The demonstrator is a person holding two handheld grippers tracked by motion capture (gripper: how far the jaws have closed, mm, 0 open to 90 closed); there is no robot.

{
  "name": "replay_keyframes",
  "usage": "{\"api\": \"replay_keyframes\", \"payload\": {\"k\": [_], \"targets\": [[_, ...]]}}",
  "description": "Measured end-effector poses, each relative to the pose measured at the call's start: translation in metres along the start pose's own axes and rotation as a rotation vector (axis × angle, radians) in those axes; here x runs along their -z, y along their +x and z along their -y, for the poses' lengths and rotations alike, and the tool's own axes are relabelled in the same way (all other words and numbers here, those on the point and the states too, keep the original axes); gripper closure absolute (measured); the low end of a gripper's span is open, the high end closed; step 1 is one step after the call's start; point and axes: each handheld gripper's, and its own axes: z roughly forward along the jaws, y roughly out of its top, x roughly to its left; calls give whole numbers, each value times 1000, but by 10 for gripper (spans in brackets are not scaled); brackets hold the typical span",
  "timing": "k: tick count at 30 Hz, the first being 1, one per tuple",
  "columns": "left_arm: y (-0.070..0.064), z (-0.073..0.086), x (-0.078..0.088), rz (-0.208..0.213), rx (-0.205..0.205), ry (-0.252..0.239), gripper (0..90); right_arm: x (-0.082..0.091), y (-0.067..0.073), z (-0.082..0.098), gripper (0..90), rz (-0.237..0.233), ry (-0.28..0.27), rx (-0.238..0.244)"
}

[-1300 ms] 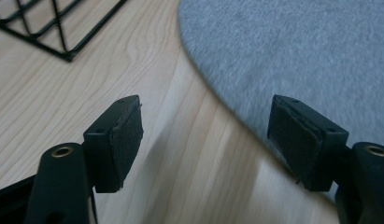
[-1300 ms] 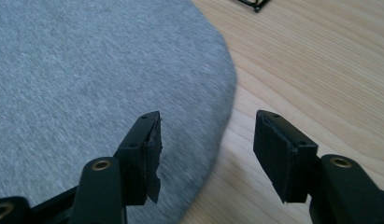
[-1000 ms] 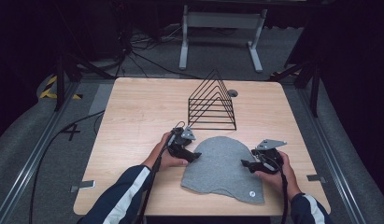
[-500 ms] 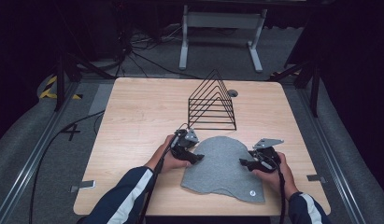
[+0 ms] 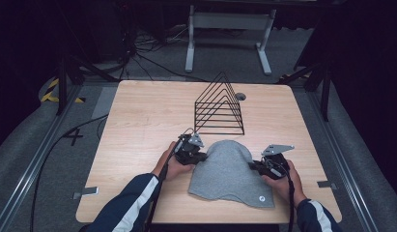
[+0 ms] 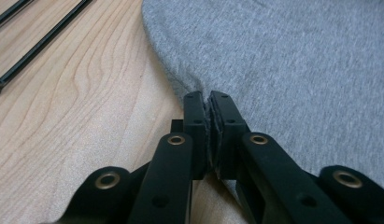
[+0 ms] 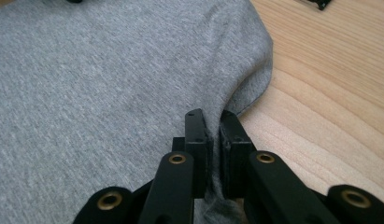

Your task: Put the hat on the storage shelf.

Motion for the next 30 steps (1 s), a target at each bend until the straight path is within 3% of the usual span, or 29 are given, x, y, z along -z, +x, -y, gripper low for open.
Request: {"api": "replay_keyframes", "payload": {"k": [7, 11, 18, 22, 30], "targets": [[-3, -6, 16, -25, -28, -48, 871, 14, 1, -6, 848, -5, -63, 21], [-9, -11, 27, -52, -80, -53, 871, 26, 3, -14, 848, 17, -102, 59], [-16, -23, 51, -86, -114, -104, 872, 44, 8, -27, 848, 36, -155, 106], [-23, -33, 67, -107, -172, -108, 873, 56, 12, -37, 849, 48, -194, 146], [-21, -54, 93, -149, -198, -143, 874, 72, 13, -66, 850, 61, -248, 197]]}}
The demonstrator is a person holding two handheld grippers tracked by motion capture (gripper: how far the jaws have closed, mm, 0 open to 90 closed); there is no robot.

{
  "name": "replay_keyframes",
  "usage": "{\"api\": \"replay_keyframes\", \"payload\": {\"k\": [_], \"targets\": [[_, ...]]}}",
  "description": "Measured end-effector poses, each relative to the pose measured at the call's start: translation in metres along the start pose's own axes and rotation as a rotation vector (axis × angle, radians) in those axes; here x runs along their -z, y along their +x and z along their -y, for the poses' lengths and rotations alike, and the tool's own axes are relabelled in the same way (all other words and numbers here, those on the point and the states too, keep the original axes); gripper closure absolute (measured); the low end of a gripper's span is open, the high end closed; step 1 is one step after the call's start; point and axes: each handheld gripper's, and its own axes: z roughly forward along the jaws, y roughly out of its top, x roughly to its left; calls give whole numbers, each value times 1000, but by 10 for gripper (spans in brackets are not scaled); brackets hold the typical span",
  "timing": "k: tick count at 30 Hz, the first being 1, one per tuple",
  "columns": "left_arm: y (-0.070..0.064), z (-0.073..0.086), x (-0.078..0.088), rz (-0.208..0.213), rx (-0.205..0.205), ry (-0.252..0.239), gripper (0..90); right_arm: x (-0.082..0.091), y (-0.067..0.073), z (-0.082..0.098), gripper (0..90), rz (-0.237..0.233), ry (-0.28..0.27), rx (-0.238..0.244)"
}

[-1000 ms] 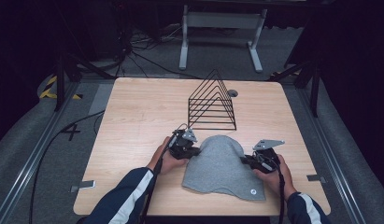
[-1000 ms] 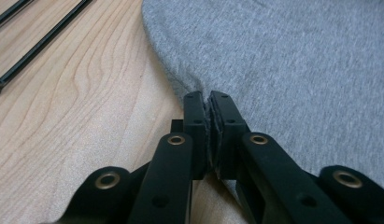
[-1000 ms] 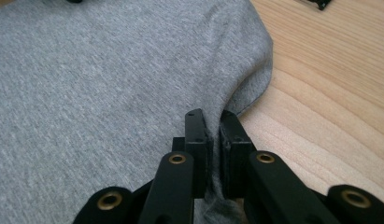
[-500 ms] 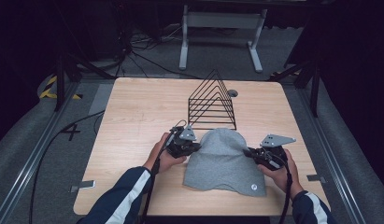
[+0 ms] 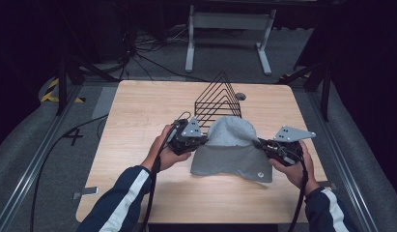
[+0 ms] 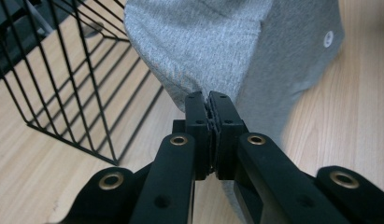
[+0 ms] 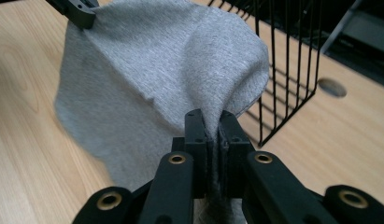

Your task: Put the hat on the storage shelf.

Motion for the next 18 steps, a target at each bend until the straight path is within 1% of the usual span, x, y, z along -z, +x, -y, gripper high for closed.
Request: {"api": "replay_keyframes", "payload": {"k": [2, 3, 4, 6, 7, 8, 9, 11, 13, 14, 16, 17, 18], "targets": [[4, -6, 6, -9, 10, -19, 876, 4, -3, -11, 849, 3, -16, 4], [4, -6, 6, -9, 10, -19, 876, 4, -3, -11, 849, 3, -16, 4], [6, -9, 10, -17, 5, -22, 876, 7, -6, -20, 850, 10, -28, 13], [11, -20, 20, -41, -4, -39, 876, 10, -8, -27, 850, 17, -37, 20], [12, -24, 23, -44, -5, -45, 876, 13, -9, -33, 849, 23, -41, 25], [12, -24, 23, -44, -5, -45, 876, 13, -9, -33, 849, 23, -41, 25], [14, -29, 27, -48, -1, -52, 876, 15, -11, -37, 850, 29, -45, 31], [17, -38, 34, -63, -11, -57, 876, 18, -14, -46, 849, 34, -57, 30], [23, -48, 41, -79, -13, -72, 876, 23, -19, -58, 850, 44, -74, 28], [25, -51, 43, -77, -3, -78, 876, 25, -20, -64, 850, 53, -77, 35], [31, -58, 50, -96, -7, -90, 876, 29, -23, -76, 849, 65, -93, 40], [34, -62, 53, -101, 1, -102, 876, 31, -24, -80, 850, 68, -100, 40], [38, -65, 55, -96, 6, -112, 876, 33, -25, -87, 850, 72, -109, 46]]}}
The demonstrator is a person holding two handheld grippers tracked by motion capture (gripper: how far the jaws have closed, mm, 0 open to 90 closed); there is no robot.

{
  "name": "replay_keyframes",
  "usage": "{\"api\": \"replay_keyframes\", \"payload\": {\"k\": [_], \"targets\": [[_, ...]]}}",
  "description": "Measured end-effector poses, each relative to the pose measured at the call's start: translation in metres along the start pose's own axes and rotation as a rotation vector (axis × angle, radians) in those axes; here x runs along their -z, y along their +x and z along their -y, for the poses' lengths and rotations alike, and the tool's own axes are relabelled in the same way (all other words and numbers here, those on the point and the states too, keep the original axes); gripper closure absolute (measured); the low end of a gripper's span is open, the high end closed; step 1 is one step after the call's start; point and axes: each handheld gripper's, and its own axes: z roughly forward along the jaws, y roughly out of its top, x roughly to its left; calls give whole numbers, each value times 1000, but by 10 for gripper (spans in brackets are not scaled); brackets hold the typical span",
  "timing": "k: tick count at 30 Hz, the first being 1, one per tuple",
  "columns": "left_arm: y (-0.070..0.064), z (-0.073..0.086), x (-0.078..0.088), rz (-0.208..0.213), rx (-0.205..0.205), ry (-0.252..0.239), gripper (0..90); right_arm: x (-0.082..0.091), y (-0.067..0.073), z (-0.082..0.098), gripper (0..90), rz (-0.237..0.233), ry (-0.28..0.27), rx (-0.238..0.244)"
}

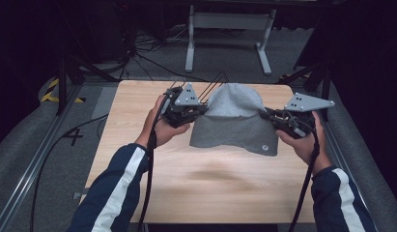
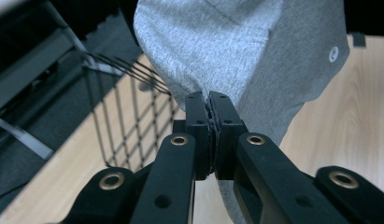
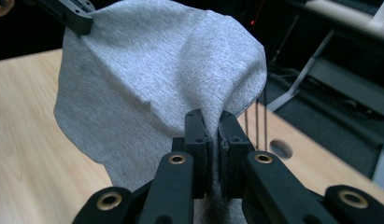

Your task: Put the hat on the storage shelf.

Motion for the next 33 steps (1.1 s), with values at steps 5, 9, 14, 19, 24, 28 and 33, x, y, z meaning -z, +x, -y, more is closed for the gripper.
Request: {"api": "replay_keyframes", "payload": {"k": [5, 9, 14, 19, 24, 28, 33], "targets": [[17, -12, 5, -34, 25, -27, 877, 0, -10, -30, 850, 7, -22, 11], [30, -19, 7, -65, 37, -35, 877, -6, -19, -46, 850, 31, -15, 24], [46, -33, 16, -102, 53, -71, 877, -13, -30, -65, 851, 70, -17, 41], [53, -52, 18, -138, 24, -64, 877, -18, -35, -83, 851, 95, -25, 66], [60, -62, 15, -162, 22, -66, 877, -23, -42, -95, 851, 110, -45, 53], [67, -63, 10, -171, 33, -55, 877, -29, -51, -99, 852, 125, -48, 38], [77, -62, 5, -175, 55, -63, 876, -40, -59, -99, 851, 127, -38, 19]]}}
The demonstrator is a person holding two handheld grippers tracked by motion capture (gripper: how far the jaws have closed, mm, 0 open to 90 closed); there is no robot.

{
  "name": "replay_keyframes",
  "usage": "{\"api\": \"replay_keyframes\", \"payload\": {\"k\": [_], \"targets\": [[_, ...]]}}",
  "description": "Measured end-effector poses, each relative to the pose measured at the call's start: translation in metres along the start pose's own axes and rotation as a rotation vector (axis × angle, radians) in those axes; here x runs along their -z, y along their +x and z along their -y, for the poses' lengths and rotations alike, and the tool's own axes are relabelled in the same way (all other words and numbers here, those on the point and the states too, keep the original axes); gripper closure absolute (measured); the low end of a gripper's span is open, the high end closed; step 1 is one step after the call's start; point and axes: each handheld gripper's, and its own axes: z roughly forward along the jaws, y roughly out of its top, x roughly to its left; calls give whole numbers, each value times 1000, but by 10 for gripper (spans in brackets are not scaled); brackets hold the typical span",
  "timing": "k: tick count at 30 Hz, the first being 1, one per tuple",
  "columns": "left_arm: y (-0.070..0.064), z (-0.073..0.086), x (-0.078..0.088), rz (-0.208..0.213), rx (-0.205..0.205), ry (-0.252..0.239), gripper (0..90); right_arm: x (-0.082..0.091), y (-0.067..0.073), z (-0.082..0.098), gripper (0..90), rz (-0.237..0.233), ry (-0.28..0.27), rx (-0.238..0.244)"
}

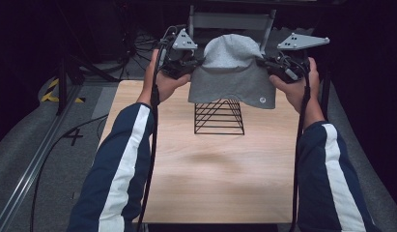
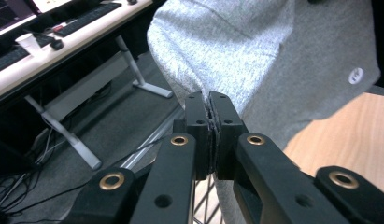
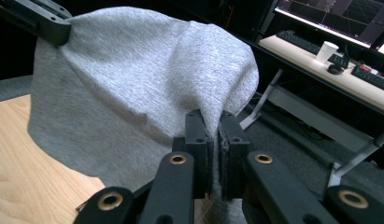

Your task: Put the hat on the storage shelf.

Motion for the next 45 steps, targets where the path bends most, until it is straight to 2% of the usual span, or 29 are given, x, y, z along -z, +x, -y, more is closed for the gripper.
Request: {"api": "replay_keyframes", "payload": {"k": [2, 12, 16, 20, 21, 24, 26, 28, 33, 36, 40, 45], "targets": [[3, -1, -3, -16, 1, 3, 877, -4, -2, 0, 851, 3, -2, -10], [17, 3, -17, 2, 42, 3, 877, -20, -8, -2, 852, -1, 7, -20], [18, 10, -24, 6, 58, 10, 876, -30, -8, 4, 851, -10, 20, -23], [17, 18, -28, 19, 65, 13, 876, -33, -9, 10, 851, -32, 16, -35], [16, 20, -27, 14, 55, 20, 876, -33, -9, 12, 850, -37, 15, -36], [16, 25, -28, 29, 71, 20, 876, -34, -8, 18, 850, -53, 3, -47], [14, 30, -28, 43, 85, 6, 876, -34, -6, 22, 850, -63, 4, -52], [10, 35, -27, 48, 75, 3, 876, -34, -3, 26, 850, -75, 6, -42], [8, 44, -19, 57, 82, -6, 876, -26, 1, 32, 851, -86, 7, -33], [7, 42, -13, 56, 86, -26, 876, -21, 1, 30, 850, -88, -6, -31], [3, 35, -3, 60, 60, -47, 876, -16, 3, 26, 851, -88, -13, -19], [-4, 33, -1, 71, 35, -44, 876, -15, 6, 25, 850, -90, -6, -12]]}}
